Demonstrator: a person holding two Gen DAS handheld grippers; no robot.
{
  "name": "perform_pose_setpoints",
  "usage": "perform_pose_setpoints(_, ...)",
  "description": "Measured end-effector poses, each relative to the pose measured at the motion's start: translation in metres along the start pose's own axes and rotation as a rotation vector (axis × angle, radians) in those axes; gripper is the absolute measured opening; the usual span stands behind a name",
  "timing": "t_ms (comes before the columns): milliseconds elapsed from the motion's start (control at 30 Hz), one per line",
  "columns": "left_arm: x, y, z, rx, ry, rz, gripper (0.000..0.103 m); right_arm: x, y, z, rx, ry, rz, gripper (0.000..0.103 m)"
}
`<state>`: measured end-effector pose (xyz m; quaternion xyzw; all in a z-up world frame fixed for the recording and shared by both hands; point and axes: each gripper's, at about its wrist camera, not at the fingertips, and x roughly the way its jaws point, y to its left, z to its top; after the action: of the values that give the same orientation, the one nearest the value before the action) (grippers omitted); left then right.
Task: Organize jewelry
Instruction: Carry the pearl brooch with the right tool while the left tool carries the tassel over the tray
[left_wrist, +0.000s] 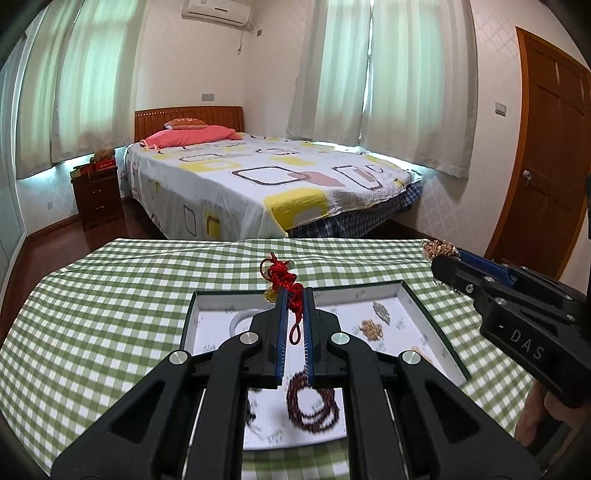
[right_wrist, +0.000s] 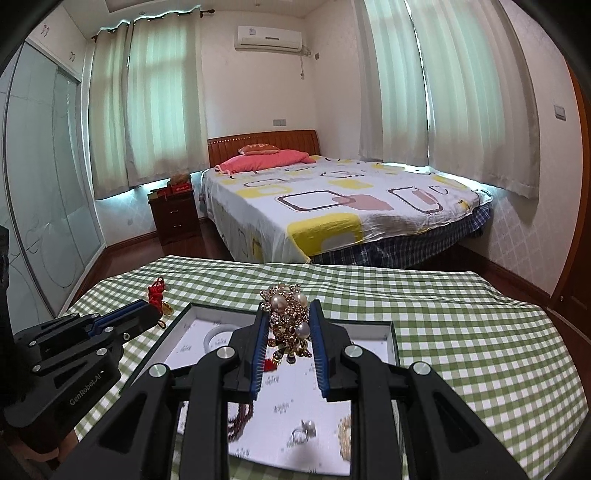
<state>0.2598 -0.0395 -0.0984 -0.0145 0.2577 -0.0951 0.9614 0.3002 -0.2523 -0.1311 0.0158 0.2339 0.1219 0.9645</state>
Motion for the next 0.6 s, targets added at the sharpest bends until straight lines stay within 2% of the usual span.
perform_pose_setpoints(167,0.04,0.003,-0.012,-0.013,0.066,0.017,0.008,0.031,-0.007,-0.012,0.013,0.053,-0.008,0.023)
perform_pose_setpoints(300,0.069,0.005,-0.029,-0.015,0.129,0.033,0.008,0.062,-0.012,-0.03,0.021,0.127,-0.014,0.023)
perform_pose_setpoints(600,0.106,0.01,-0.048,-0.018,0.227,0.054,0.008,0.098,-0.016,-0.055,0.023,0.232,-0.015,0.023)
